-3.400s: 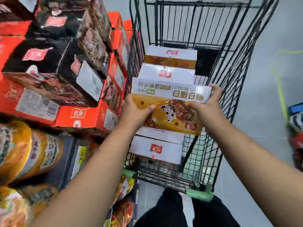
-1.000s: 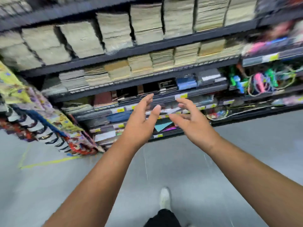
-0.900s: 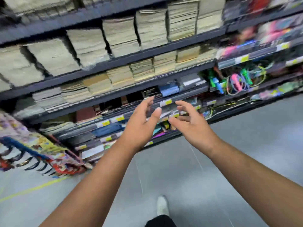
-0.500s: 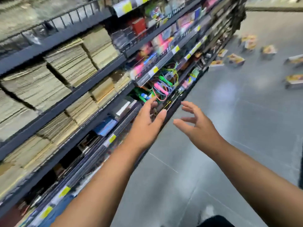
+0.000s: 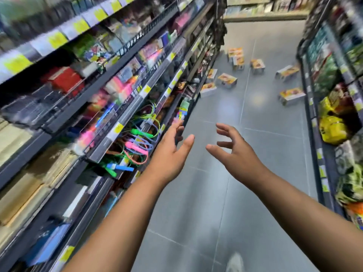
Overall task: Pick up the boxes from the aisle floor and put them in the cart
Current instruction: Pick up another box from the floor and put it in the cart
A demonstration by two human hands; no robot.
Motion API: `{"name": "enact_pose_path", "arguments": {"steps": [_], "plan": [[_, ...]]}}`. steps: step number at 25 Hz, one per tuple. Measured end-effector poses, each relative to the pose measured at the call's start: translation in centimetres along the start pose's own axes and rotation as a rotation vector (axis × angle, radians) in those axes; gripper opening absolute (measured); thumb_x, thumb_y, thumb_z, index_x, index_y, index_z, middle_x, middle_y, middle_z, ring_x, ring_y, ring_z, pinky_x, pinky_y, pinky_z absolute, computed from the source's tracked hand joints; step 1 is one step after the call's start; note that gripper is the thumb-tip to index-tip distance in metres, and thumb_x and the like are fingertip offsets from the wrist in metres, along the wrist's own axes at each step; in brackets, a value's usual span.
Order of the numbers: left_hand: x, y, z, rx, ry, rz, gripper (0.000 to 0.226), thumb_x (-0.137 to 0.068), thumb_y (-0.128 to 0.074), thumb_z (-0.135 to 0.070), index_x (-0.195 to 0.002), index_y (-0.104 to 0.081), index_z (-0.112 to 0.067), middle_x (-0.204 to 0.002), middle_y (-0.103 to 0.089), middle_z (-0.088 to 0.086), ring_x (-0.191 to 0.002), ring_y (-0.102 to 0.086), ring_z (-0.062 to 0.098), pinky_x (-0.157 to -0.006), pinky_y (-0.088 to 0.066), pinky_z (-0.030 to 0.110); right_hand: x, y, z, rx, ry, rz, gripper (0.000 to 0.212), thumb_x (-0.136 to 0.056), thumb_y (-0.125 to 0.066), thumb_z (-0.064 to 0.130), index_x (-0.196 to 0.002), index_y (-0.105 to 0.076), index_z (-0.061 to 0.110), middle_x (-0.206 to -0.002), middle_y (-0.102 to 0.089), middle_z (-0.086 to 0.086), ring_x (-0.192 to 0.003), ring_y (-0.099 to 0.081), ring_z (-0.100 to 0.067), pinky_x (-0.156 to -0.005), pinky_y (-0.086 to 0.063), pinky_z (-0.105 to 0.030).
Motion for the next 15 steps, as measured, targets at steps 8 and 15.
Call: {"name": "enact_pose_path", "arguments": {"steps": [8, 15], "plan": [[-19.2, -2.9, 0.5, 0.011, -0.002, 0.05, 0.064, -0.089, -0.053, -0.05, -0.146, -0.037, -0.026, -0.138, -0.05, -0.004, -0.12, -0.052, 0.005, -0.104, -0.041, 0.029, -19.1, 3.7, -0.9, 0.027, -0.027, -0.045, 0.06, -0.083, -0.072, 0.037, -0.135, -0.042, 0.04, -0.136, -0.047, 0.009, -0.114, -0.056, -0.011, -0.092, -0.049, -0.032], [-40.6, -3.7, 0.8, 0.027, -0.03, 0.18, 0.057, -0.095, -0.055, -0.041, -0.146, -0.036, -0.026, -0.137, -0.048, -0.006, -0.12, -0.051, 0.005, -0.099, -0.039, 0.023, -37.8, 6.0, -0.9, 0.071, -0.029, -0.165, 0.064, -0.084, -0.072, 0.034, -0.139, -0.04, 0.034, -0.137, -0.045, 0.007, -0.115, -0.054, -0.013, -0.093, -0.046, -0.031]]}}
Point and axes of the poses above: each hand's wrist, its own x-axis away from the middle knuckle, its own y-axis out of the back of the hand, z = x × y, the point moved 6 cm from there along -x, towards the middle knuckle
